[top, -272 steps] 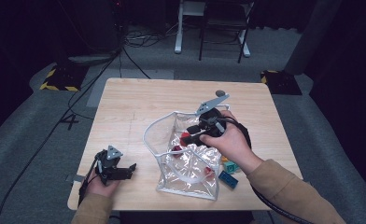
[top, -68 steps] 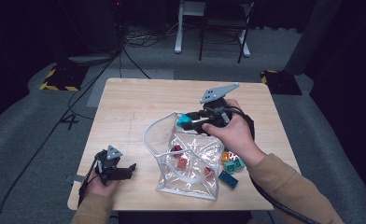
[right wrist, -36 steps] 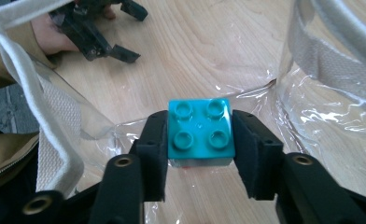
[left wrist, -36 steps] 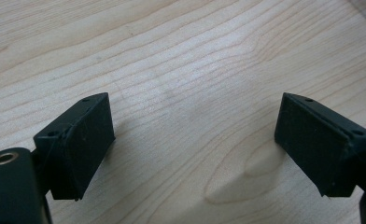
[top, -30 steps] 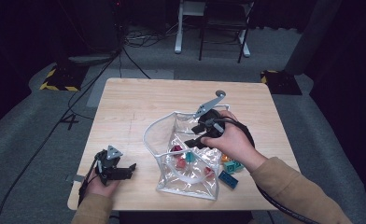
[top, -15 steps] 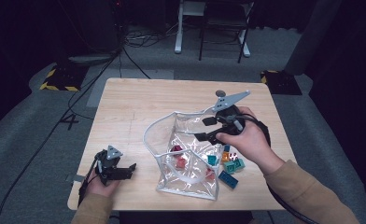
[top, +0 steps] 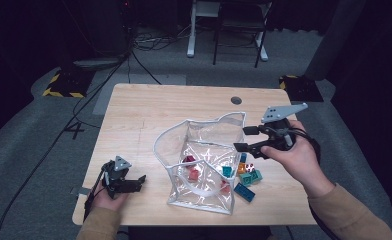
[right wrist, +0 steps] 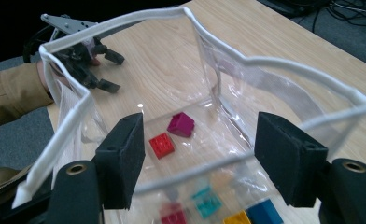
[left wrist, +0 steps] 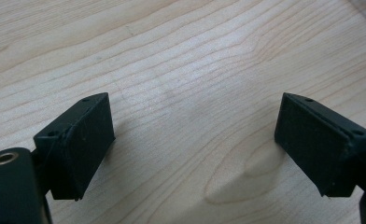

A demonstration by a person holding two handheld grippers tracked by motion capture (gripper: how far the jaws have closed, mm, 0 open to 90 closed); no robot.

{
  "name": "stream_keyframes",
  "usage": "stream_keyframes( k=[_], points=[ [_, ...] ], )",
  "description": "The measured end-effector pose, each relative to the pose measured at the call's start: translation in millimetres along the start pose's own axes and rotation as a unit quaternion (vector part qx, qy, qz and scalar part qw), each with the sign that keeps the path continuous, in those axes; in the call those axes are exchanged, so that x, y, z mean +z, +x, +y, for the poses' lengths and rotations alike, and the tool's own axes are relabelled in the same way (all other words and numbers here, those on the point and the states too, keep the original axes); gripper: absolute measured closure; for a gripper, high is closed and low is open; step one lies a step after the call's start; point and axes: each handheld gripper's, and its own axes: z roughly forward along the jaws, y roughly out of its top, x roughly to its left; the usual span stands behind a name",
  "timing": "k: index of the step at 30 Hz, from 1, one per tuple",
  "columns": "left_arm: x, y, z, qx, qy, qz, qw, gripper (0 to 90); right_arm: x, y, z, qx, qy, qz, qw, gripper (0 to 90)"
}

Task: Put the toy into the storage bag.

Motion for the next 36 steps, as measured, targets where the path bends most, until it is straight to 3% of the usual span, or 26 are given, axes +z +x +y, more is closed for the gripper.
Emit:
stream_keyframes(
  k=[7, 15, 24, 33, 36],
  points=[
    [0.0, 0.0, 0.0, 0.0, 0.0, 0.0, 1.0, 12.1, -19.6, -9.3, -29.2, 0.022, -0.006, -0.023, 0.9995, 32.1],
    [0.0, 0.1, 0.0, 0.001, 0.0, 0.0, 1.0, 12.1, -17.7, -23.6, -65.8, 0.049, 0.006, -0.042, 0.9979, 29.9],
    [0.0, 0.0, 0.0, 0.0, 0.0, 0.0, 1.0, 12.1, 6.8, -39.7, -113.7, 0.077, 0.021, -0.058, 0.9951, 29.2],
    [0.0, 0.1, 0.0, 0.001, 0.0, 0.0, 1.0, 12.1, 31.0, -51.9, -151.7, 0.112, 0.031, -0.057, 0.9915, 29.2],
    [0.0, 0.1, 0.0, 0.001, 0.0, 0.0, 1.0, 12.1, 40.1, -57.1, -164.1, 0.117, 0.04, -0.068, 0.99, 29.3]
  ],
)
